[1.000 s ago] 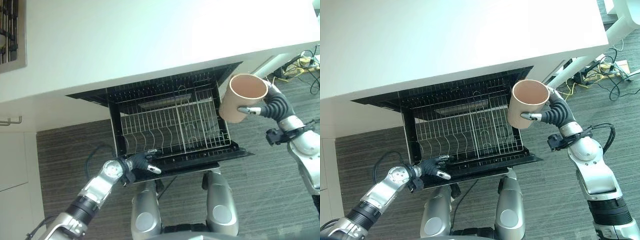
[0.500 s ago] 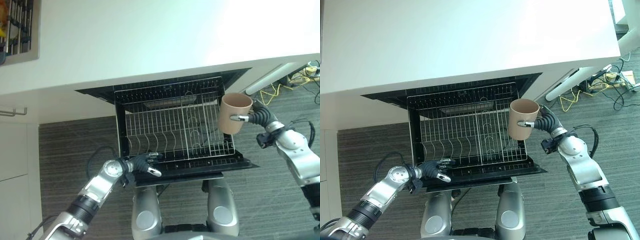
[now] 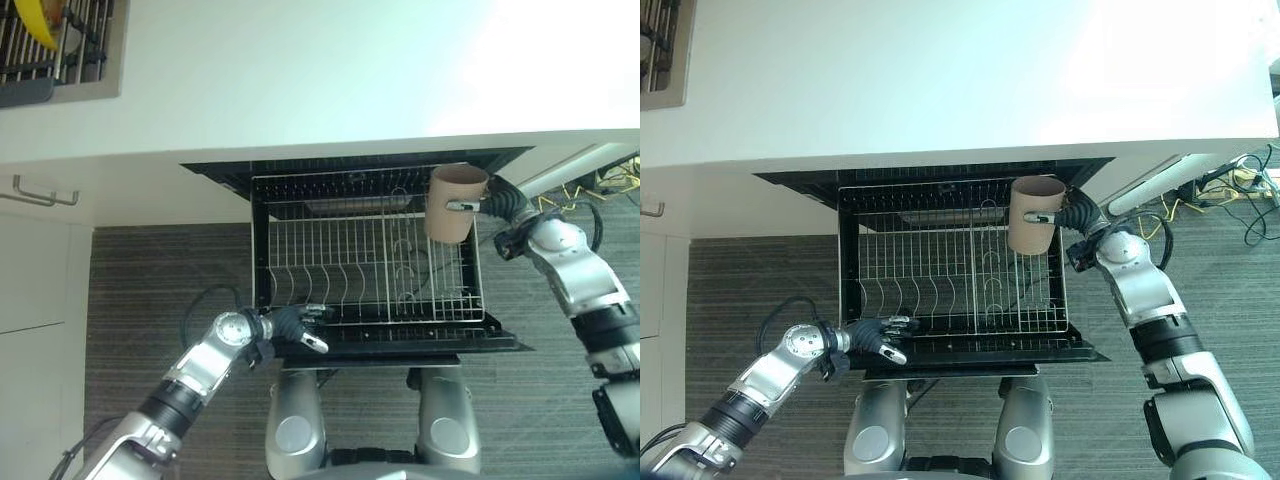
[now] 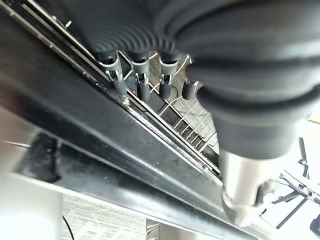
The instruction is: Place the dishes in the dishwasher.
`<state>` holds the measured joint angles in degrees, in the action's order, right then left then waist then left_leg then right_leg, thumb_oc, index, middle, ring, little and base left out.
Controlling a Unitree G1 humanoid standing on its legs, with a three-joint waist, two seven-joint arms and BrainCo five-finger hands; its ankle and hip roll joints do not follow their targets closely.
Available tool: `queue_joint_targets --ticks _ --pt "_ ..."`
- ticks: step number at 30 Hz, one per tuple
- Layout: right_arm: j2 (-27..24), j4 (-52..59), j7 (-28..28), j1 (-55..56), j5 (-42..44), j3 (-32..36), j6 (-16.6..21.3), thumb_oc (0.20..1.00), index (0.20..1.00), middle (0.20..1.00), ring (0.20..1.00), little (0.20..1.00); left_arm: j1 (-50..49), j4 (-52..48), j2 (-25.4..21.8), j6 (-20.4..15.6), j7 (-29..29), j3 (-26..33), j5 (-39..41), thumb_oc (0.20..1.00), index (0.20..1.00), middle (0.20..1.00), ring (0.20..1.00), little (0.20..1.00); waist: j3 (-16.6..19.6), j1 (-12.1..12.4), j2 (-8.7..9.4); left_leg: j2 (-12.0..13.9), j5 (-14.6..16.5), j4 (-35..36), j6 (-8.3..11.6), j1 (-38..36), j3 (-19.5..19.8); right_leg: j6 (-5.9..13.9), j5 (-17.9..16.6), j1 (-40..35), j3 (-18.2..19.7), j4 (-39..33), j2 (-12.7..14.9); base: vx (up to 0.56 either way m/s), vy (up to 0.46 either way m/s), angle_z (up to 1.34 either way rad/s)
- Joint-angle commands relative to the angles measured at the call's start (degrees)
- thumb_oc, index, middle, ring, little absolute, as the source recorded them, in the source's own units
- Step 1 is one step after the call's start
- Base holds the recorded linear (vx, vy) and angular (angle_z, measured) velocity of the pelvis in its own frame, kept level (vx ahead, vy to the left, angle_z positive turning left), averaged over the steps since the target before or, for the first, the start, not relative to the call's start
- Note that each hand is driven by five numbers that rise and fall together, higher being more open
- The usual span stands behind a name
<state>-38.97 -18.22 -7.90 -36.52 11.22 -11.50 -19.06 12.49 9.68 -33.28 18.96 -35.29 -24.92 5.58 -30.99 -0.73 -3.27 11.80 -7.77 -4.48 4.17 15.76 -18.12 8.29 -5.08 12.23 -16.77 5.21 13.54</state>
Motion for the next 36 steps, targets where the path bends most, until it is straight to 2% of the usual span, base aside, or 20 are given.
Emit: queue_joint_targets --ticks 1,7,16,21,36 --pt "-1.58 -3.06 1.65 -6.42 1.07 -0.90 -0.92 0.200 0.200 0.200 0.200 0.200 -4.40 0.14 -2.71 3.31 -3.46 -5.08 -1.15 1.000 1.000 1.000 1.000 1.000 1.84 1.77 -0.70 2.27 5.40 -6.00 4.59 0.91 5.47 -0.42 8.59 3.57 -0.48 9.82 2.13 0.00 0.000 0.00" --pt "-2.34 -14.08 1.40 -10.79 2.80 -3.57 -4.29 0.200 0.200 0.200 0.200 0.200 -3.26 -0.03 -2.94 3.54 -2.75 -6.07 0.68 1.000 1.000 1.000 1.000 1.000 1.78 2.68 -1.62 1.73 5.47 -5.66 4.28 0.71 5.78 -0.59 8.74 3.90 -0.72 10.50 2.63 -0.01 0.037 0.03" --pt "-2.84 -22.28 1.08 -14.68 1.51 -6.70 -6.49 0.200 0.200 0.200 0.200 0.200 -2.12 -0.02 -3.42 2.89 -1.60 -7.29 2.87 1.000 1.000 1.000 1.000 1.000 1.26 3.36 -2.31 1.50 5.44 -5.46 4.09 0.70 5.84 -0.52 8.76 4.47 -0.92 11.23 3.27 -0.01 0.007 0.00" --pt "-2.83 -26.71 -0.02 -17.35 0.77 -9.16 -10.17 0.200 0.200 0.200 0.200 0.200 -1.48 -0.17 -3.55 2.61 -0.88 -8.02 3.99 1.000 1.000 1.000 1.000 1.000 1.20 3.83 -2.73 1.24 5.39 -5.34 4.06 0.62 5.99 -0.53 8.79 4.61 -1.05 11.50 3.52 0.00 0.000 0.00" --pt "-0.93 -39.40 -3.07 -23.94 -8.18 -14.82 -15.65 0.200 0.200 0.200 0.200 0.200 0.79 -1.19 -4.33 2.22 -0.25 -9.90 5.95 1.000 1.000 1.000 1.000 1.000 1.20 5.62 -4.57 0.30 5.26 -4.90 3.36 0.84 6.66 -0.42 9.00 5.54 -1.61 12.59 4.55 0.00 0.003 0.02"
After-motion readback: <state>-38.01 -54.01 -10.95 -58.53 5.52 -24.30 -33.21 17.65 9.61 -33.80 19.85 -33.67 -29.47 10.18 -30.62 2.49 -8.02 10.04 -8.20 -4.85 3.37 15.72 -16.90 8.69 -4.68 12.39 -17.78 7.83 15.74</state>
